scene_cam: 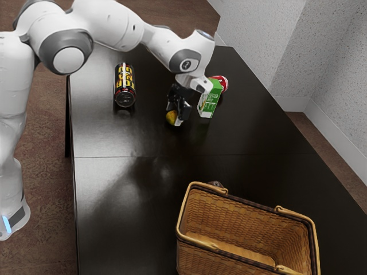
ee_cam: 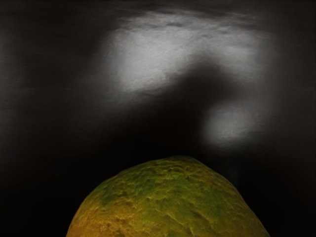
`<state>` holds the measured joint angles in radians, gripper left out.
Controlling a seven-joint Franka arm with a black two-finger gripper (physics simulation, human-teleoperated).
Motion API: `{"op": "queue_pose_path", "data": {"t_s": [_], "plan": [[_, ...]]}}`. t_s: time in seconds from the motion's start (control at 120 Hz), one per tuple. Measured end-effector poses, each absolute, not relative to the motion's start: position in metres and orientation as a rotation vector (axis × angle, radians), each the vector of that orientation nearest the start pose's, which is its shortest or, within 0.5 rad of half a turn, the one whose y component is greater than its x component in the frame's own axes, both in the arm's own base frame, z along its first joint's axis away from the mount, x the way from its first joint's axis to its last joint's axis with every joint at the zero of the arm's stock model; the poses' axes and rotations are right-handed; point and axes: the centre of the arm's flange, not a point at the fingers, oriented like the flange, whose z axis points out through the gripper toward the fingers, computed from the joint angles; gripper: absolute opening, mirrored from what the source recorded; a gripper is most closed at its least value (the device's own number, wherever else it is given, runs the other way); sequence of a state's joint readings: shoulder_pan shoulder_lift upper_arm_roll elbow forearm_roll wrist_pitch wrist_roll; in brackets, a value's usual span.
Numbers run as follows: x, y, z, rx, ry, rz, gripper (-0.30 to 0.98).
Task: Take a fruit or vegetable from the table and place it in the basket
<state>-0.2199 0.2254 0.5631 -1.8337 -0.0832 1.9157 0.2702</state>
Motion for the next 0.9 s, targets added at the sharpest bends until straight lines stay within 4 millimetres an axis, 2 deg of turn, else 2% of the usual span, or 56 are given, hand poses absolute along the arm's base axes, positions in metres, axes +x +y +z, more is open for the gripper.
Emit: {"op": "queue_pose_path", "data": {"t_s": [0.342, 0.458, 0.533, 0.592, 0.667, 0.75, 0.783, 0.833, 0.9], "plan": [[0.573, 0.179, 0.415, -3.13, -0.151, 0.157, 0.68], [0.573, 0.179, 0.415, -3.139, -0.138, 0.15, 0.45], [0.574, 0.179, 0.417, -3.142, -0.12, 0.142, 0.36], [0.578, 0.173, 0.427, -3.141, -0.088, 0.111, 0.32], [0.594, 0.152, 0.454, -3.135, -0.004, 0.038, 0.3], [0.609, 0.114, 0.494, -3.135, 0.12, -0.051, 0.3], [0.612, 0.092, 0.507, -3.139, 0.18, -0.077, 0.3], [0.617, 0.049, 0.528, -3.144, 0.294, -0.115, 0.3], [0.616, -0.008, 0.544, -3.15, 0.441, -0.131, 0.3]]}}
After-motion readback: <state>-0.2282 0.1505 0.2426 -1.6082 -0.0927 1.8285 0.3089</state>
